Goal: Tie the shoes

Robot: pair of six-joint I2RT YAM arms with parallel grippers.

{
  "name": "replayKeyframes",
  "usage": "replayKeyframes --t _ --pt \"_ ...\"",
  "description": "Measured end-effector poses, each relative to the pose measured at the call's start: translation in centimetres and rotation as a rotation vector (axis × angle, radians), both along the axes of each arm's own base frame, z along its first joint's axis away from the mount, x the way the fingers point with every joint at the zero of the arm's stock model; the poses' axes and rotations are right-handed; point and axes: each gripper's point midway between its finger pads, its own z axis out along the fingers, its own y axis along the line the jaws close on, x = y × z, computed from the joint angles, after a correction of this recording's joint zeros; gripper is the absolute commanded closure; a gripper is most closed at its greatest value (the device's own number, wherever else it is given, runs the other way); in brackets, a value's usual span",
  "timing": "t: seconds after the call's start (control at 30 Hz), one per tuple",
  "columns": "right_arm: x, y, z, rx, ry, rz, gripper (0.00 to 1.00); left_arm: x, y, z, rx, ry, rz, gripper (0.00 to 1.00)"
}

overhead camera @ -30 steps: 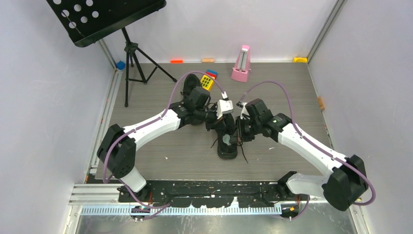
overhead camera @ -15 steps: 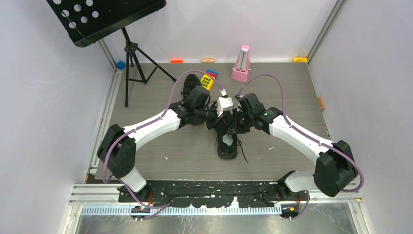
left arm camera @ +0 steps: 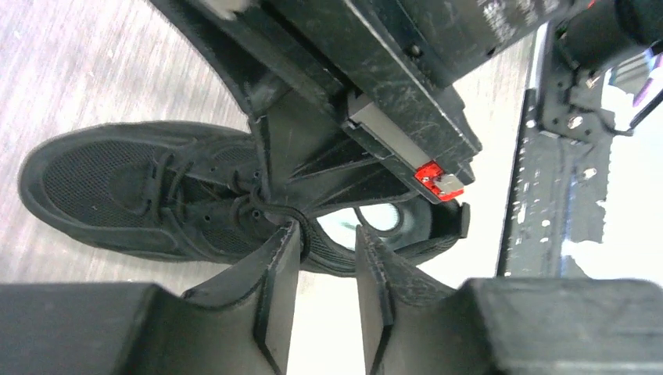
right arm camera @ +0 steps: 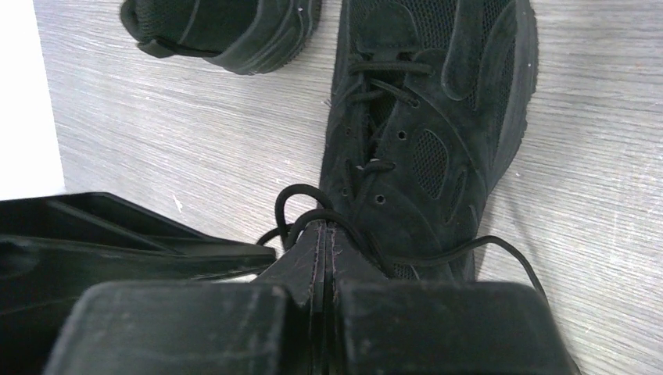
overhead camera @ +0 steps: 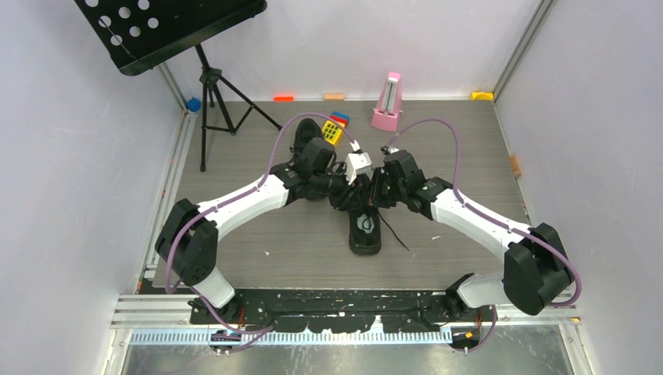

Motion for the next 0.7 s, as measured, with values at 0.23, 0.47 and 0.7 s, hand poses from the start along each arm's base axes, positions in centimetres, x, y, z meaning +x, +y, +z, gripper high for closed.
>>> replayKeyframes --t 0.23,0.47,0.7 --pt "0.1 0.0 -1.0 0.006 -0.020 0.008 1.00 0.7 1.7 2.5 -0.064 0.098 0.127 0.55" --pt "0.1 0.1 -1.2 0.010 -0.032 0.011 1.00 2.6 4.1 5.6 -0.130 0.117 0.269 0.53" --pt "0.2 0.1 -1.1 0.012 -0.036 0.015 1.00 4.8 3.8 3.0 -0.070 0.191 0.331 0.55"
